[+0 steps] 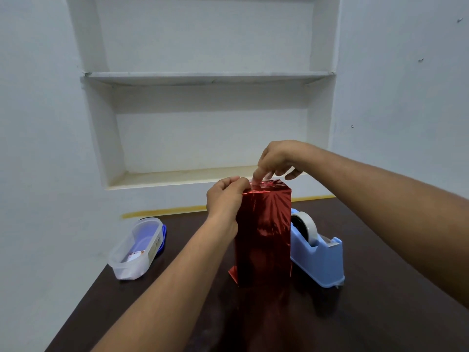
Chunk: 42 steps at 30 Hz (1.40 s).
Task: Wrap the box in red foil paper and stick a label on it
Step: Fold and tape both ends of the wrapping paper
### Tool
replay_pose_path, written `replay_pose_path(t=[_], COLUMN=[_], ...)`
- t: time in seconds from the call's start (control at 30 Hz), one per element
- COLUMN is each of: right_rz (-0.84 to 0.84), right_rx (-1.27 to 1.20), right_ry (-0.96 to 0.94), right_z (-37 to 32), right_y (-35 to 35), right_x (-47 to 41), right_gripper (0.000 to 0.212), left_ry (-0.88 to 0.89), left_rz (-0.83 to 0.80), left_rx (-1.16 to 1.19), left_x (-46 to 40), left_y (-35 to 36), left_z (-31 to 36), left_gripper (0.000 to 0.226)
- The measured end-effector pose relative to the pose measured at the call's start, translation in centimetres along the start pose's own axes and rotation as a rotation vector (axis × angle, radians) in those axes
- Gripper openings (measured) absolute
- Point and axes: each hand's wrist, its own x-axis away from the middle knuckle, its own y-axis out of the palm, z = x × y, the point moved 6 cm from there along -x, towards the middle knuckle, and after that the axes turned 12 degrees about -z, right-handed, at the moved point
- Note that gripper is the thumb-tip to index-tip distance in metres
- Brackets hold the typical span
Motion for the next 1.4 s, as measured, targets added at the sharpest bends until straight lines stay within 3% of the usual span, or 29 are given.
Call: replay_pose_path(t=[0.17,0.27,0.37,0.43,0.53,0.57,0.8,0.87,0.97,1.03,1.17,1.23,1.33,1.4], right_rz=[-0.085,-0.154,-0.004,0.076,0.094,0.095,0.132,0.086,0.073,0.093,0.133,0.152,0.118,0.087], right_rx=[-0.384,-0.768,-1.034,-1.010,-0.988,-0.975,-0.964,-0.954,-0.930,-0.948,-0.945,-0.951,-0.977,-0.971], right_ry=[0.115,0.035,-0.072,-0.094,-0.121,-0.123,-0.130,-0.132,-0.141,-0.168,-0.189,-0.183,-0.185,-0.202], right_z=[3.1,3.7,4.1,4.4,4.2,4.2,4.3,4.3,4.3,4.1,4.1,4.3,4.4,4.2], right_y=[1.7,4.6,5.4,5.3,5.1,5.1,5.3,5.5,5.6,5.5,5.4,5.4,5.6,5.7], right_x=[-0.2,-1.1,-1.8,-1.6,-1.1,-1.1,-0.8,-0.8,-1.1,-1.2,-1.1,-1.0,-1.0,-1.1], right_gripper=[0.040,0.026,0.028,0.028,0.029,0.029,0.028,0.021,0.018,0.013,0.036,0.039,0.018,0.013], left_ry=[-0.055,-0.115,-0.171,-0.198,-0.174,-0.164,-0.064,-0.073,-0.116,-0.109,-0.064,-0.061,-0.081,-0.088], left_rz=[-0.057,-0.098,-0.071,-0.085,-0.049,-0.004,0.203,0.175,0.115,0.123,0.211,0.210,0.157,0.145], left_rx=[0.018,0.032,0.010,-0.040,-0.213,-0.293,-0.501,-0.472,-0.424,-0.435,-0.491,-0.489,-0.441,-0.461], left_x=[0.0,0.5,0.4,-0.3,-1.3,-1.7,-2.0,-1.7,-1.7,-2.1,-2.5,-2.4,-2.8,-3.1], left_y=[-0.1,0.1,0.1,0.4,1.0,0.9,-0.6,-0.3,0.2,0.0,-0.9,-0.8,-0.7,-0.7], left_z=[0.3,0.8,1.4,1.8,2.4,2.4,2.9,2.9,2.6,2.6,2.8,2.7,2.3,2.1], left_gripper=[0.027,0.027,0.016,0.017,0.068,0.075,0.033,0.038,0.064,0.056,0.029,0.029,0.056,0.055])
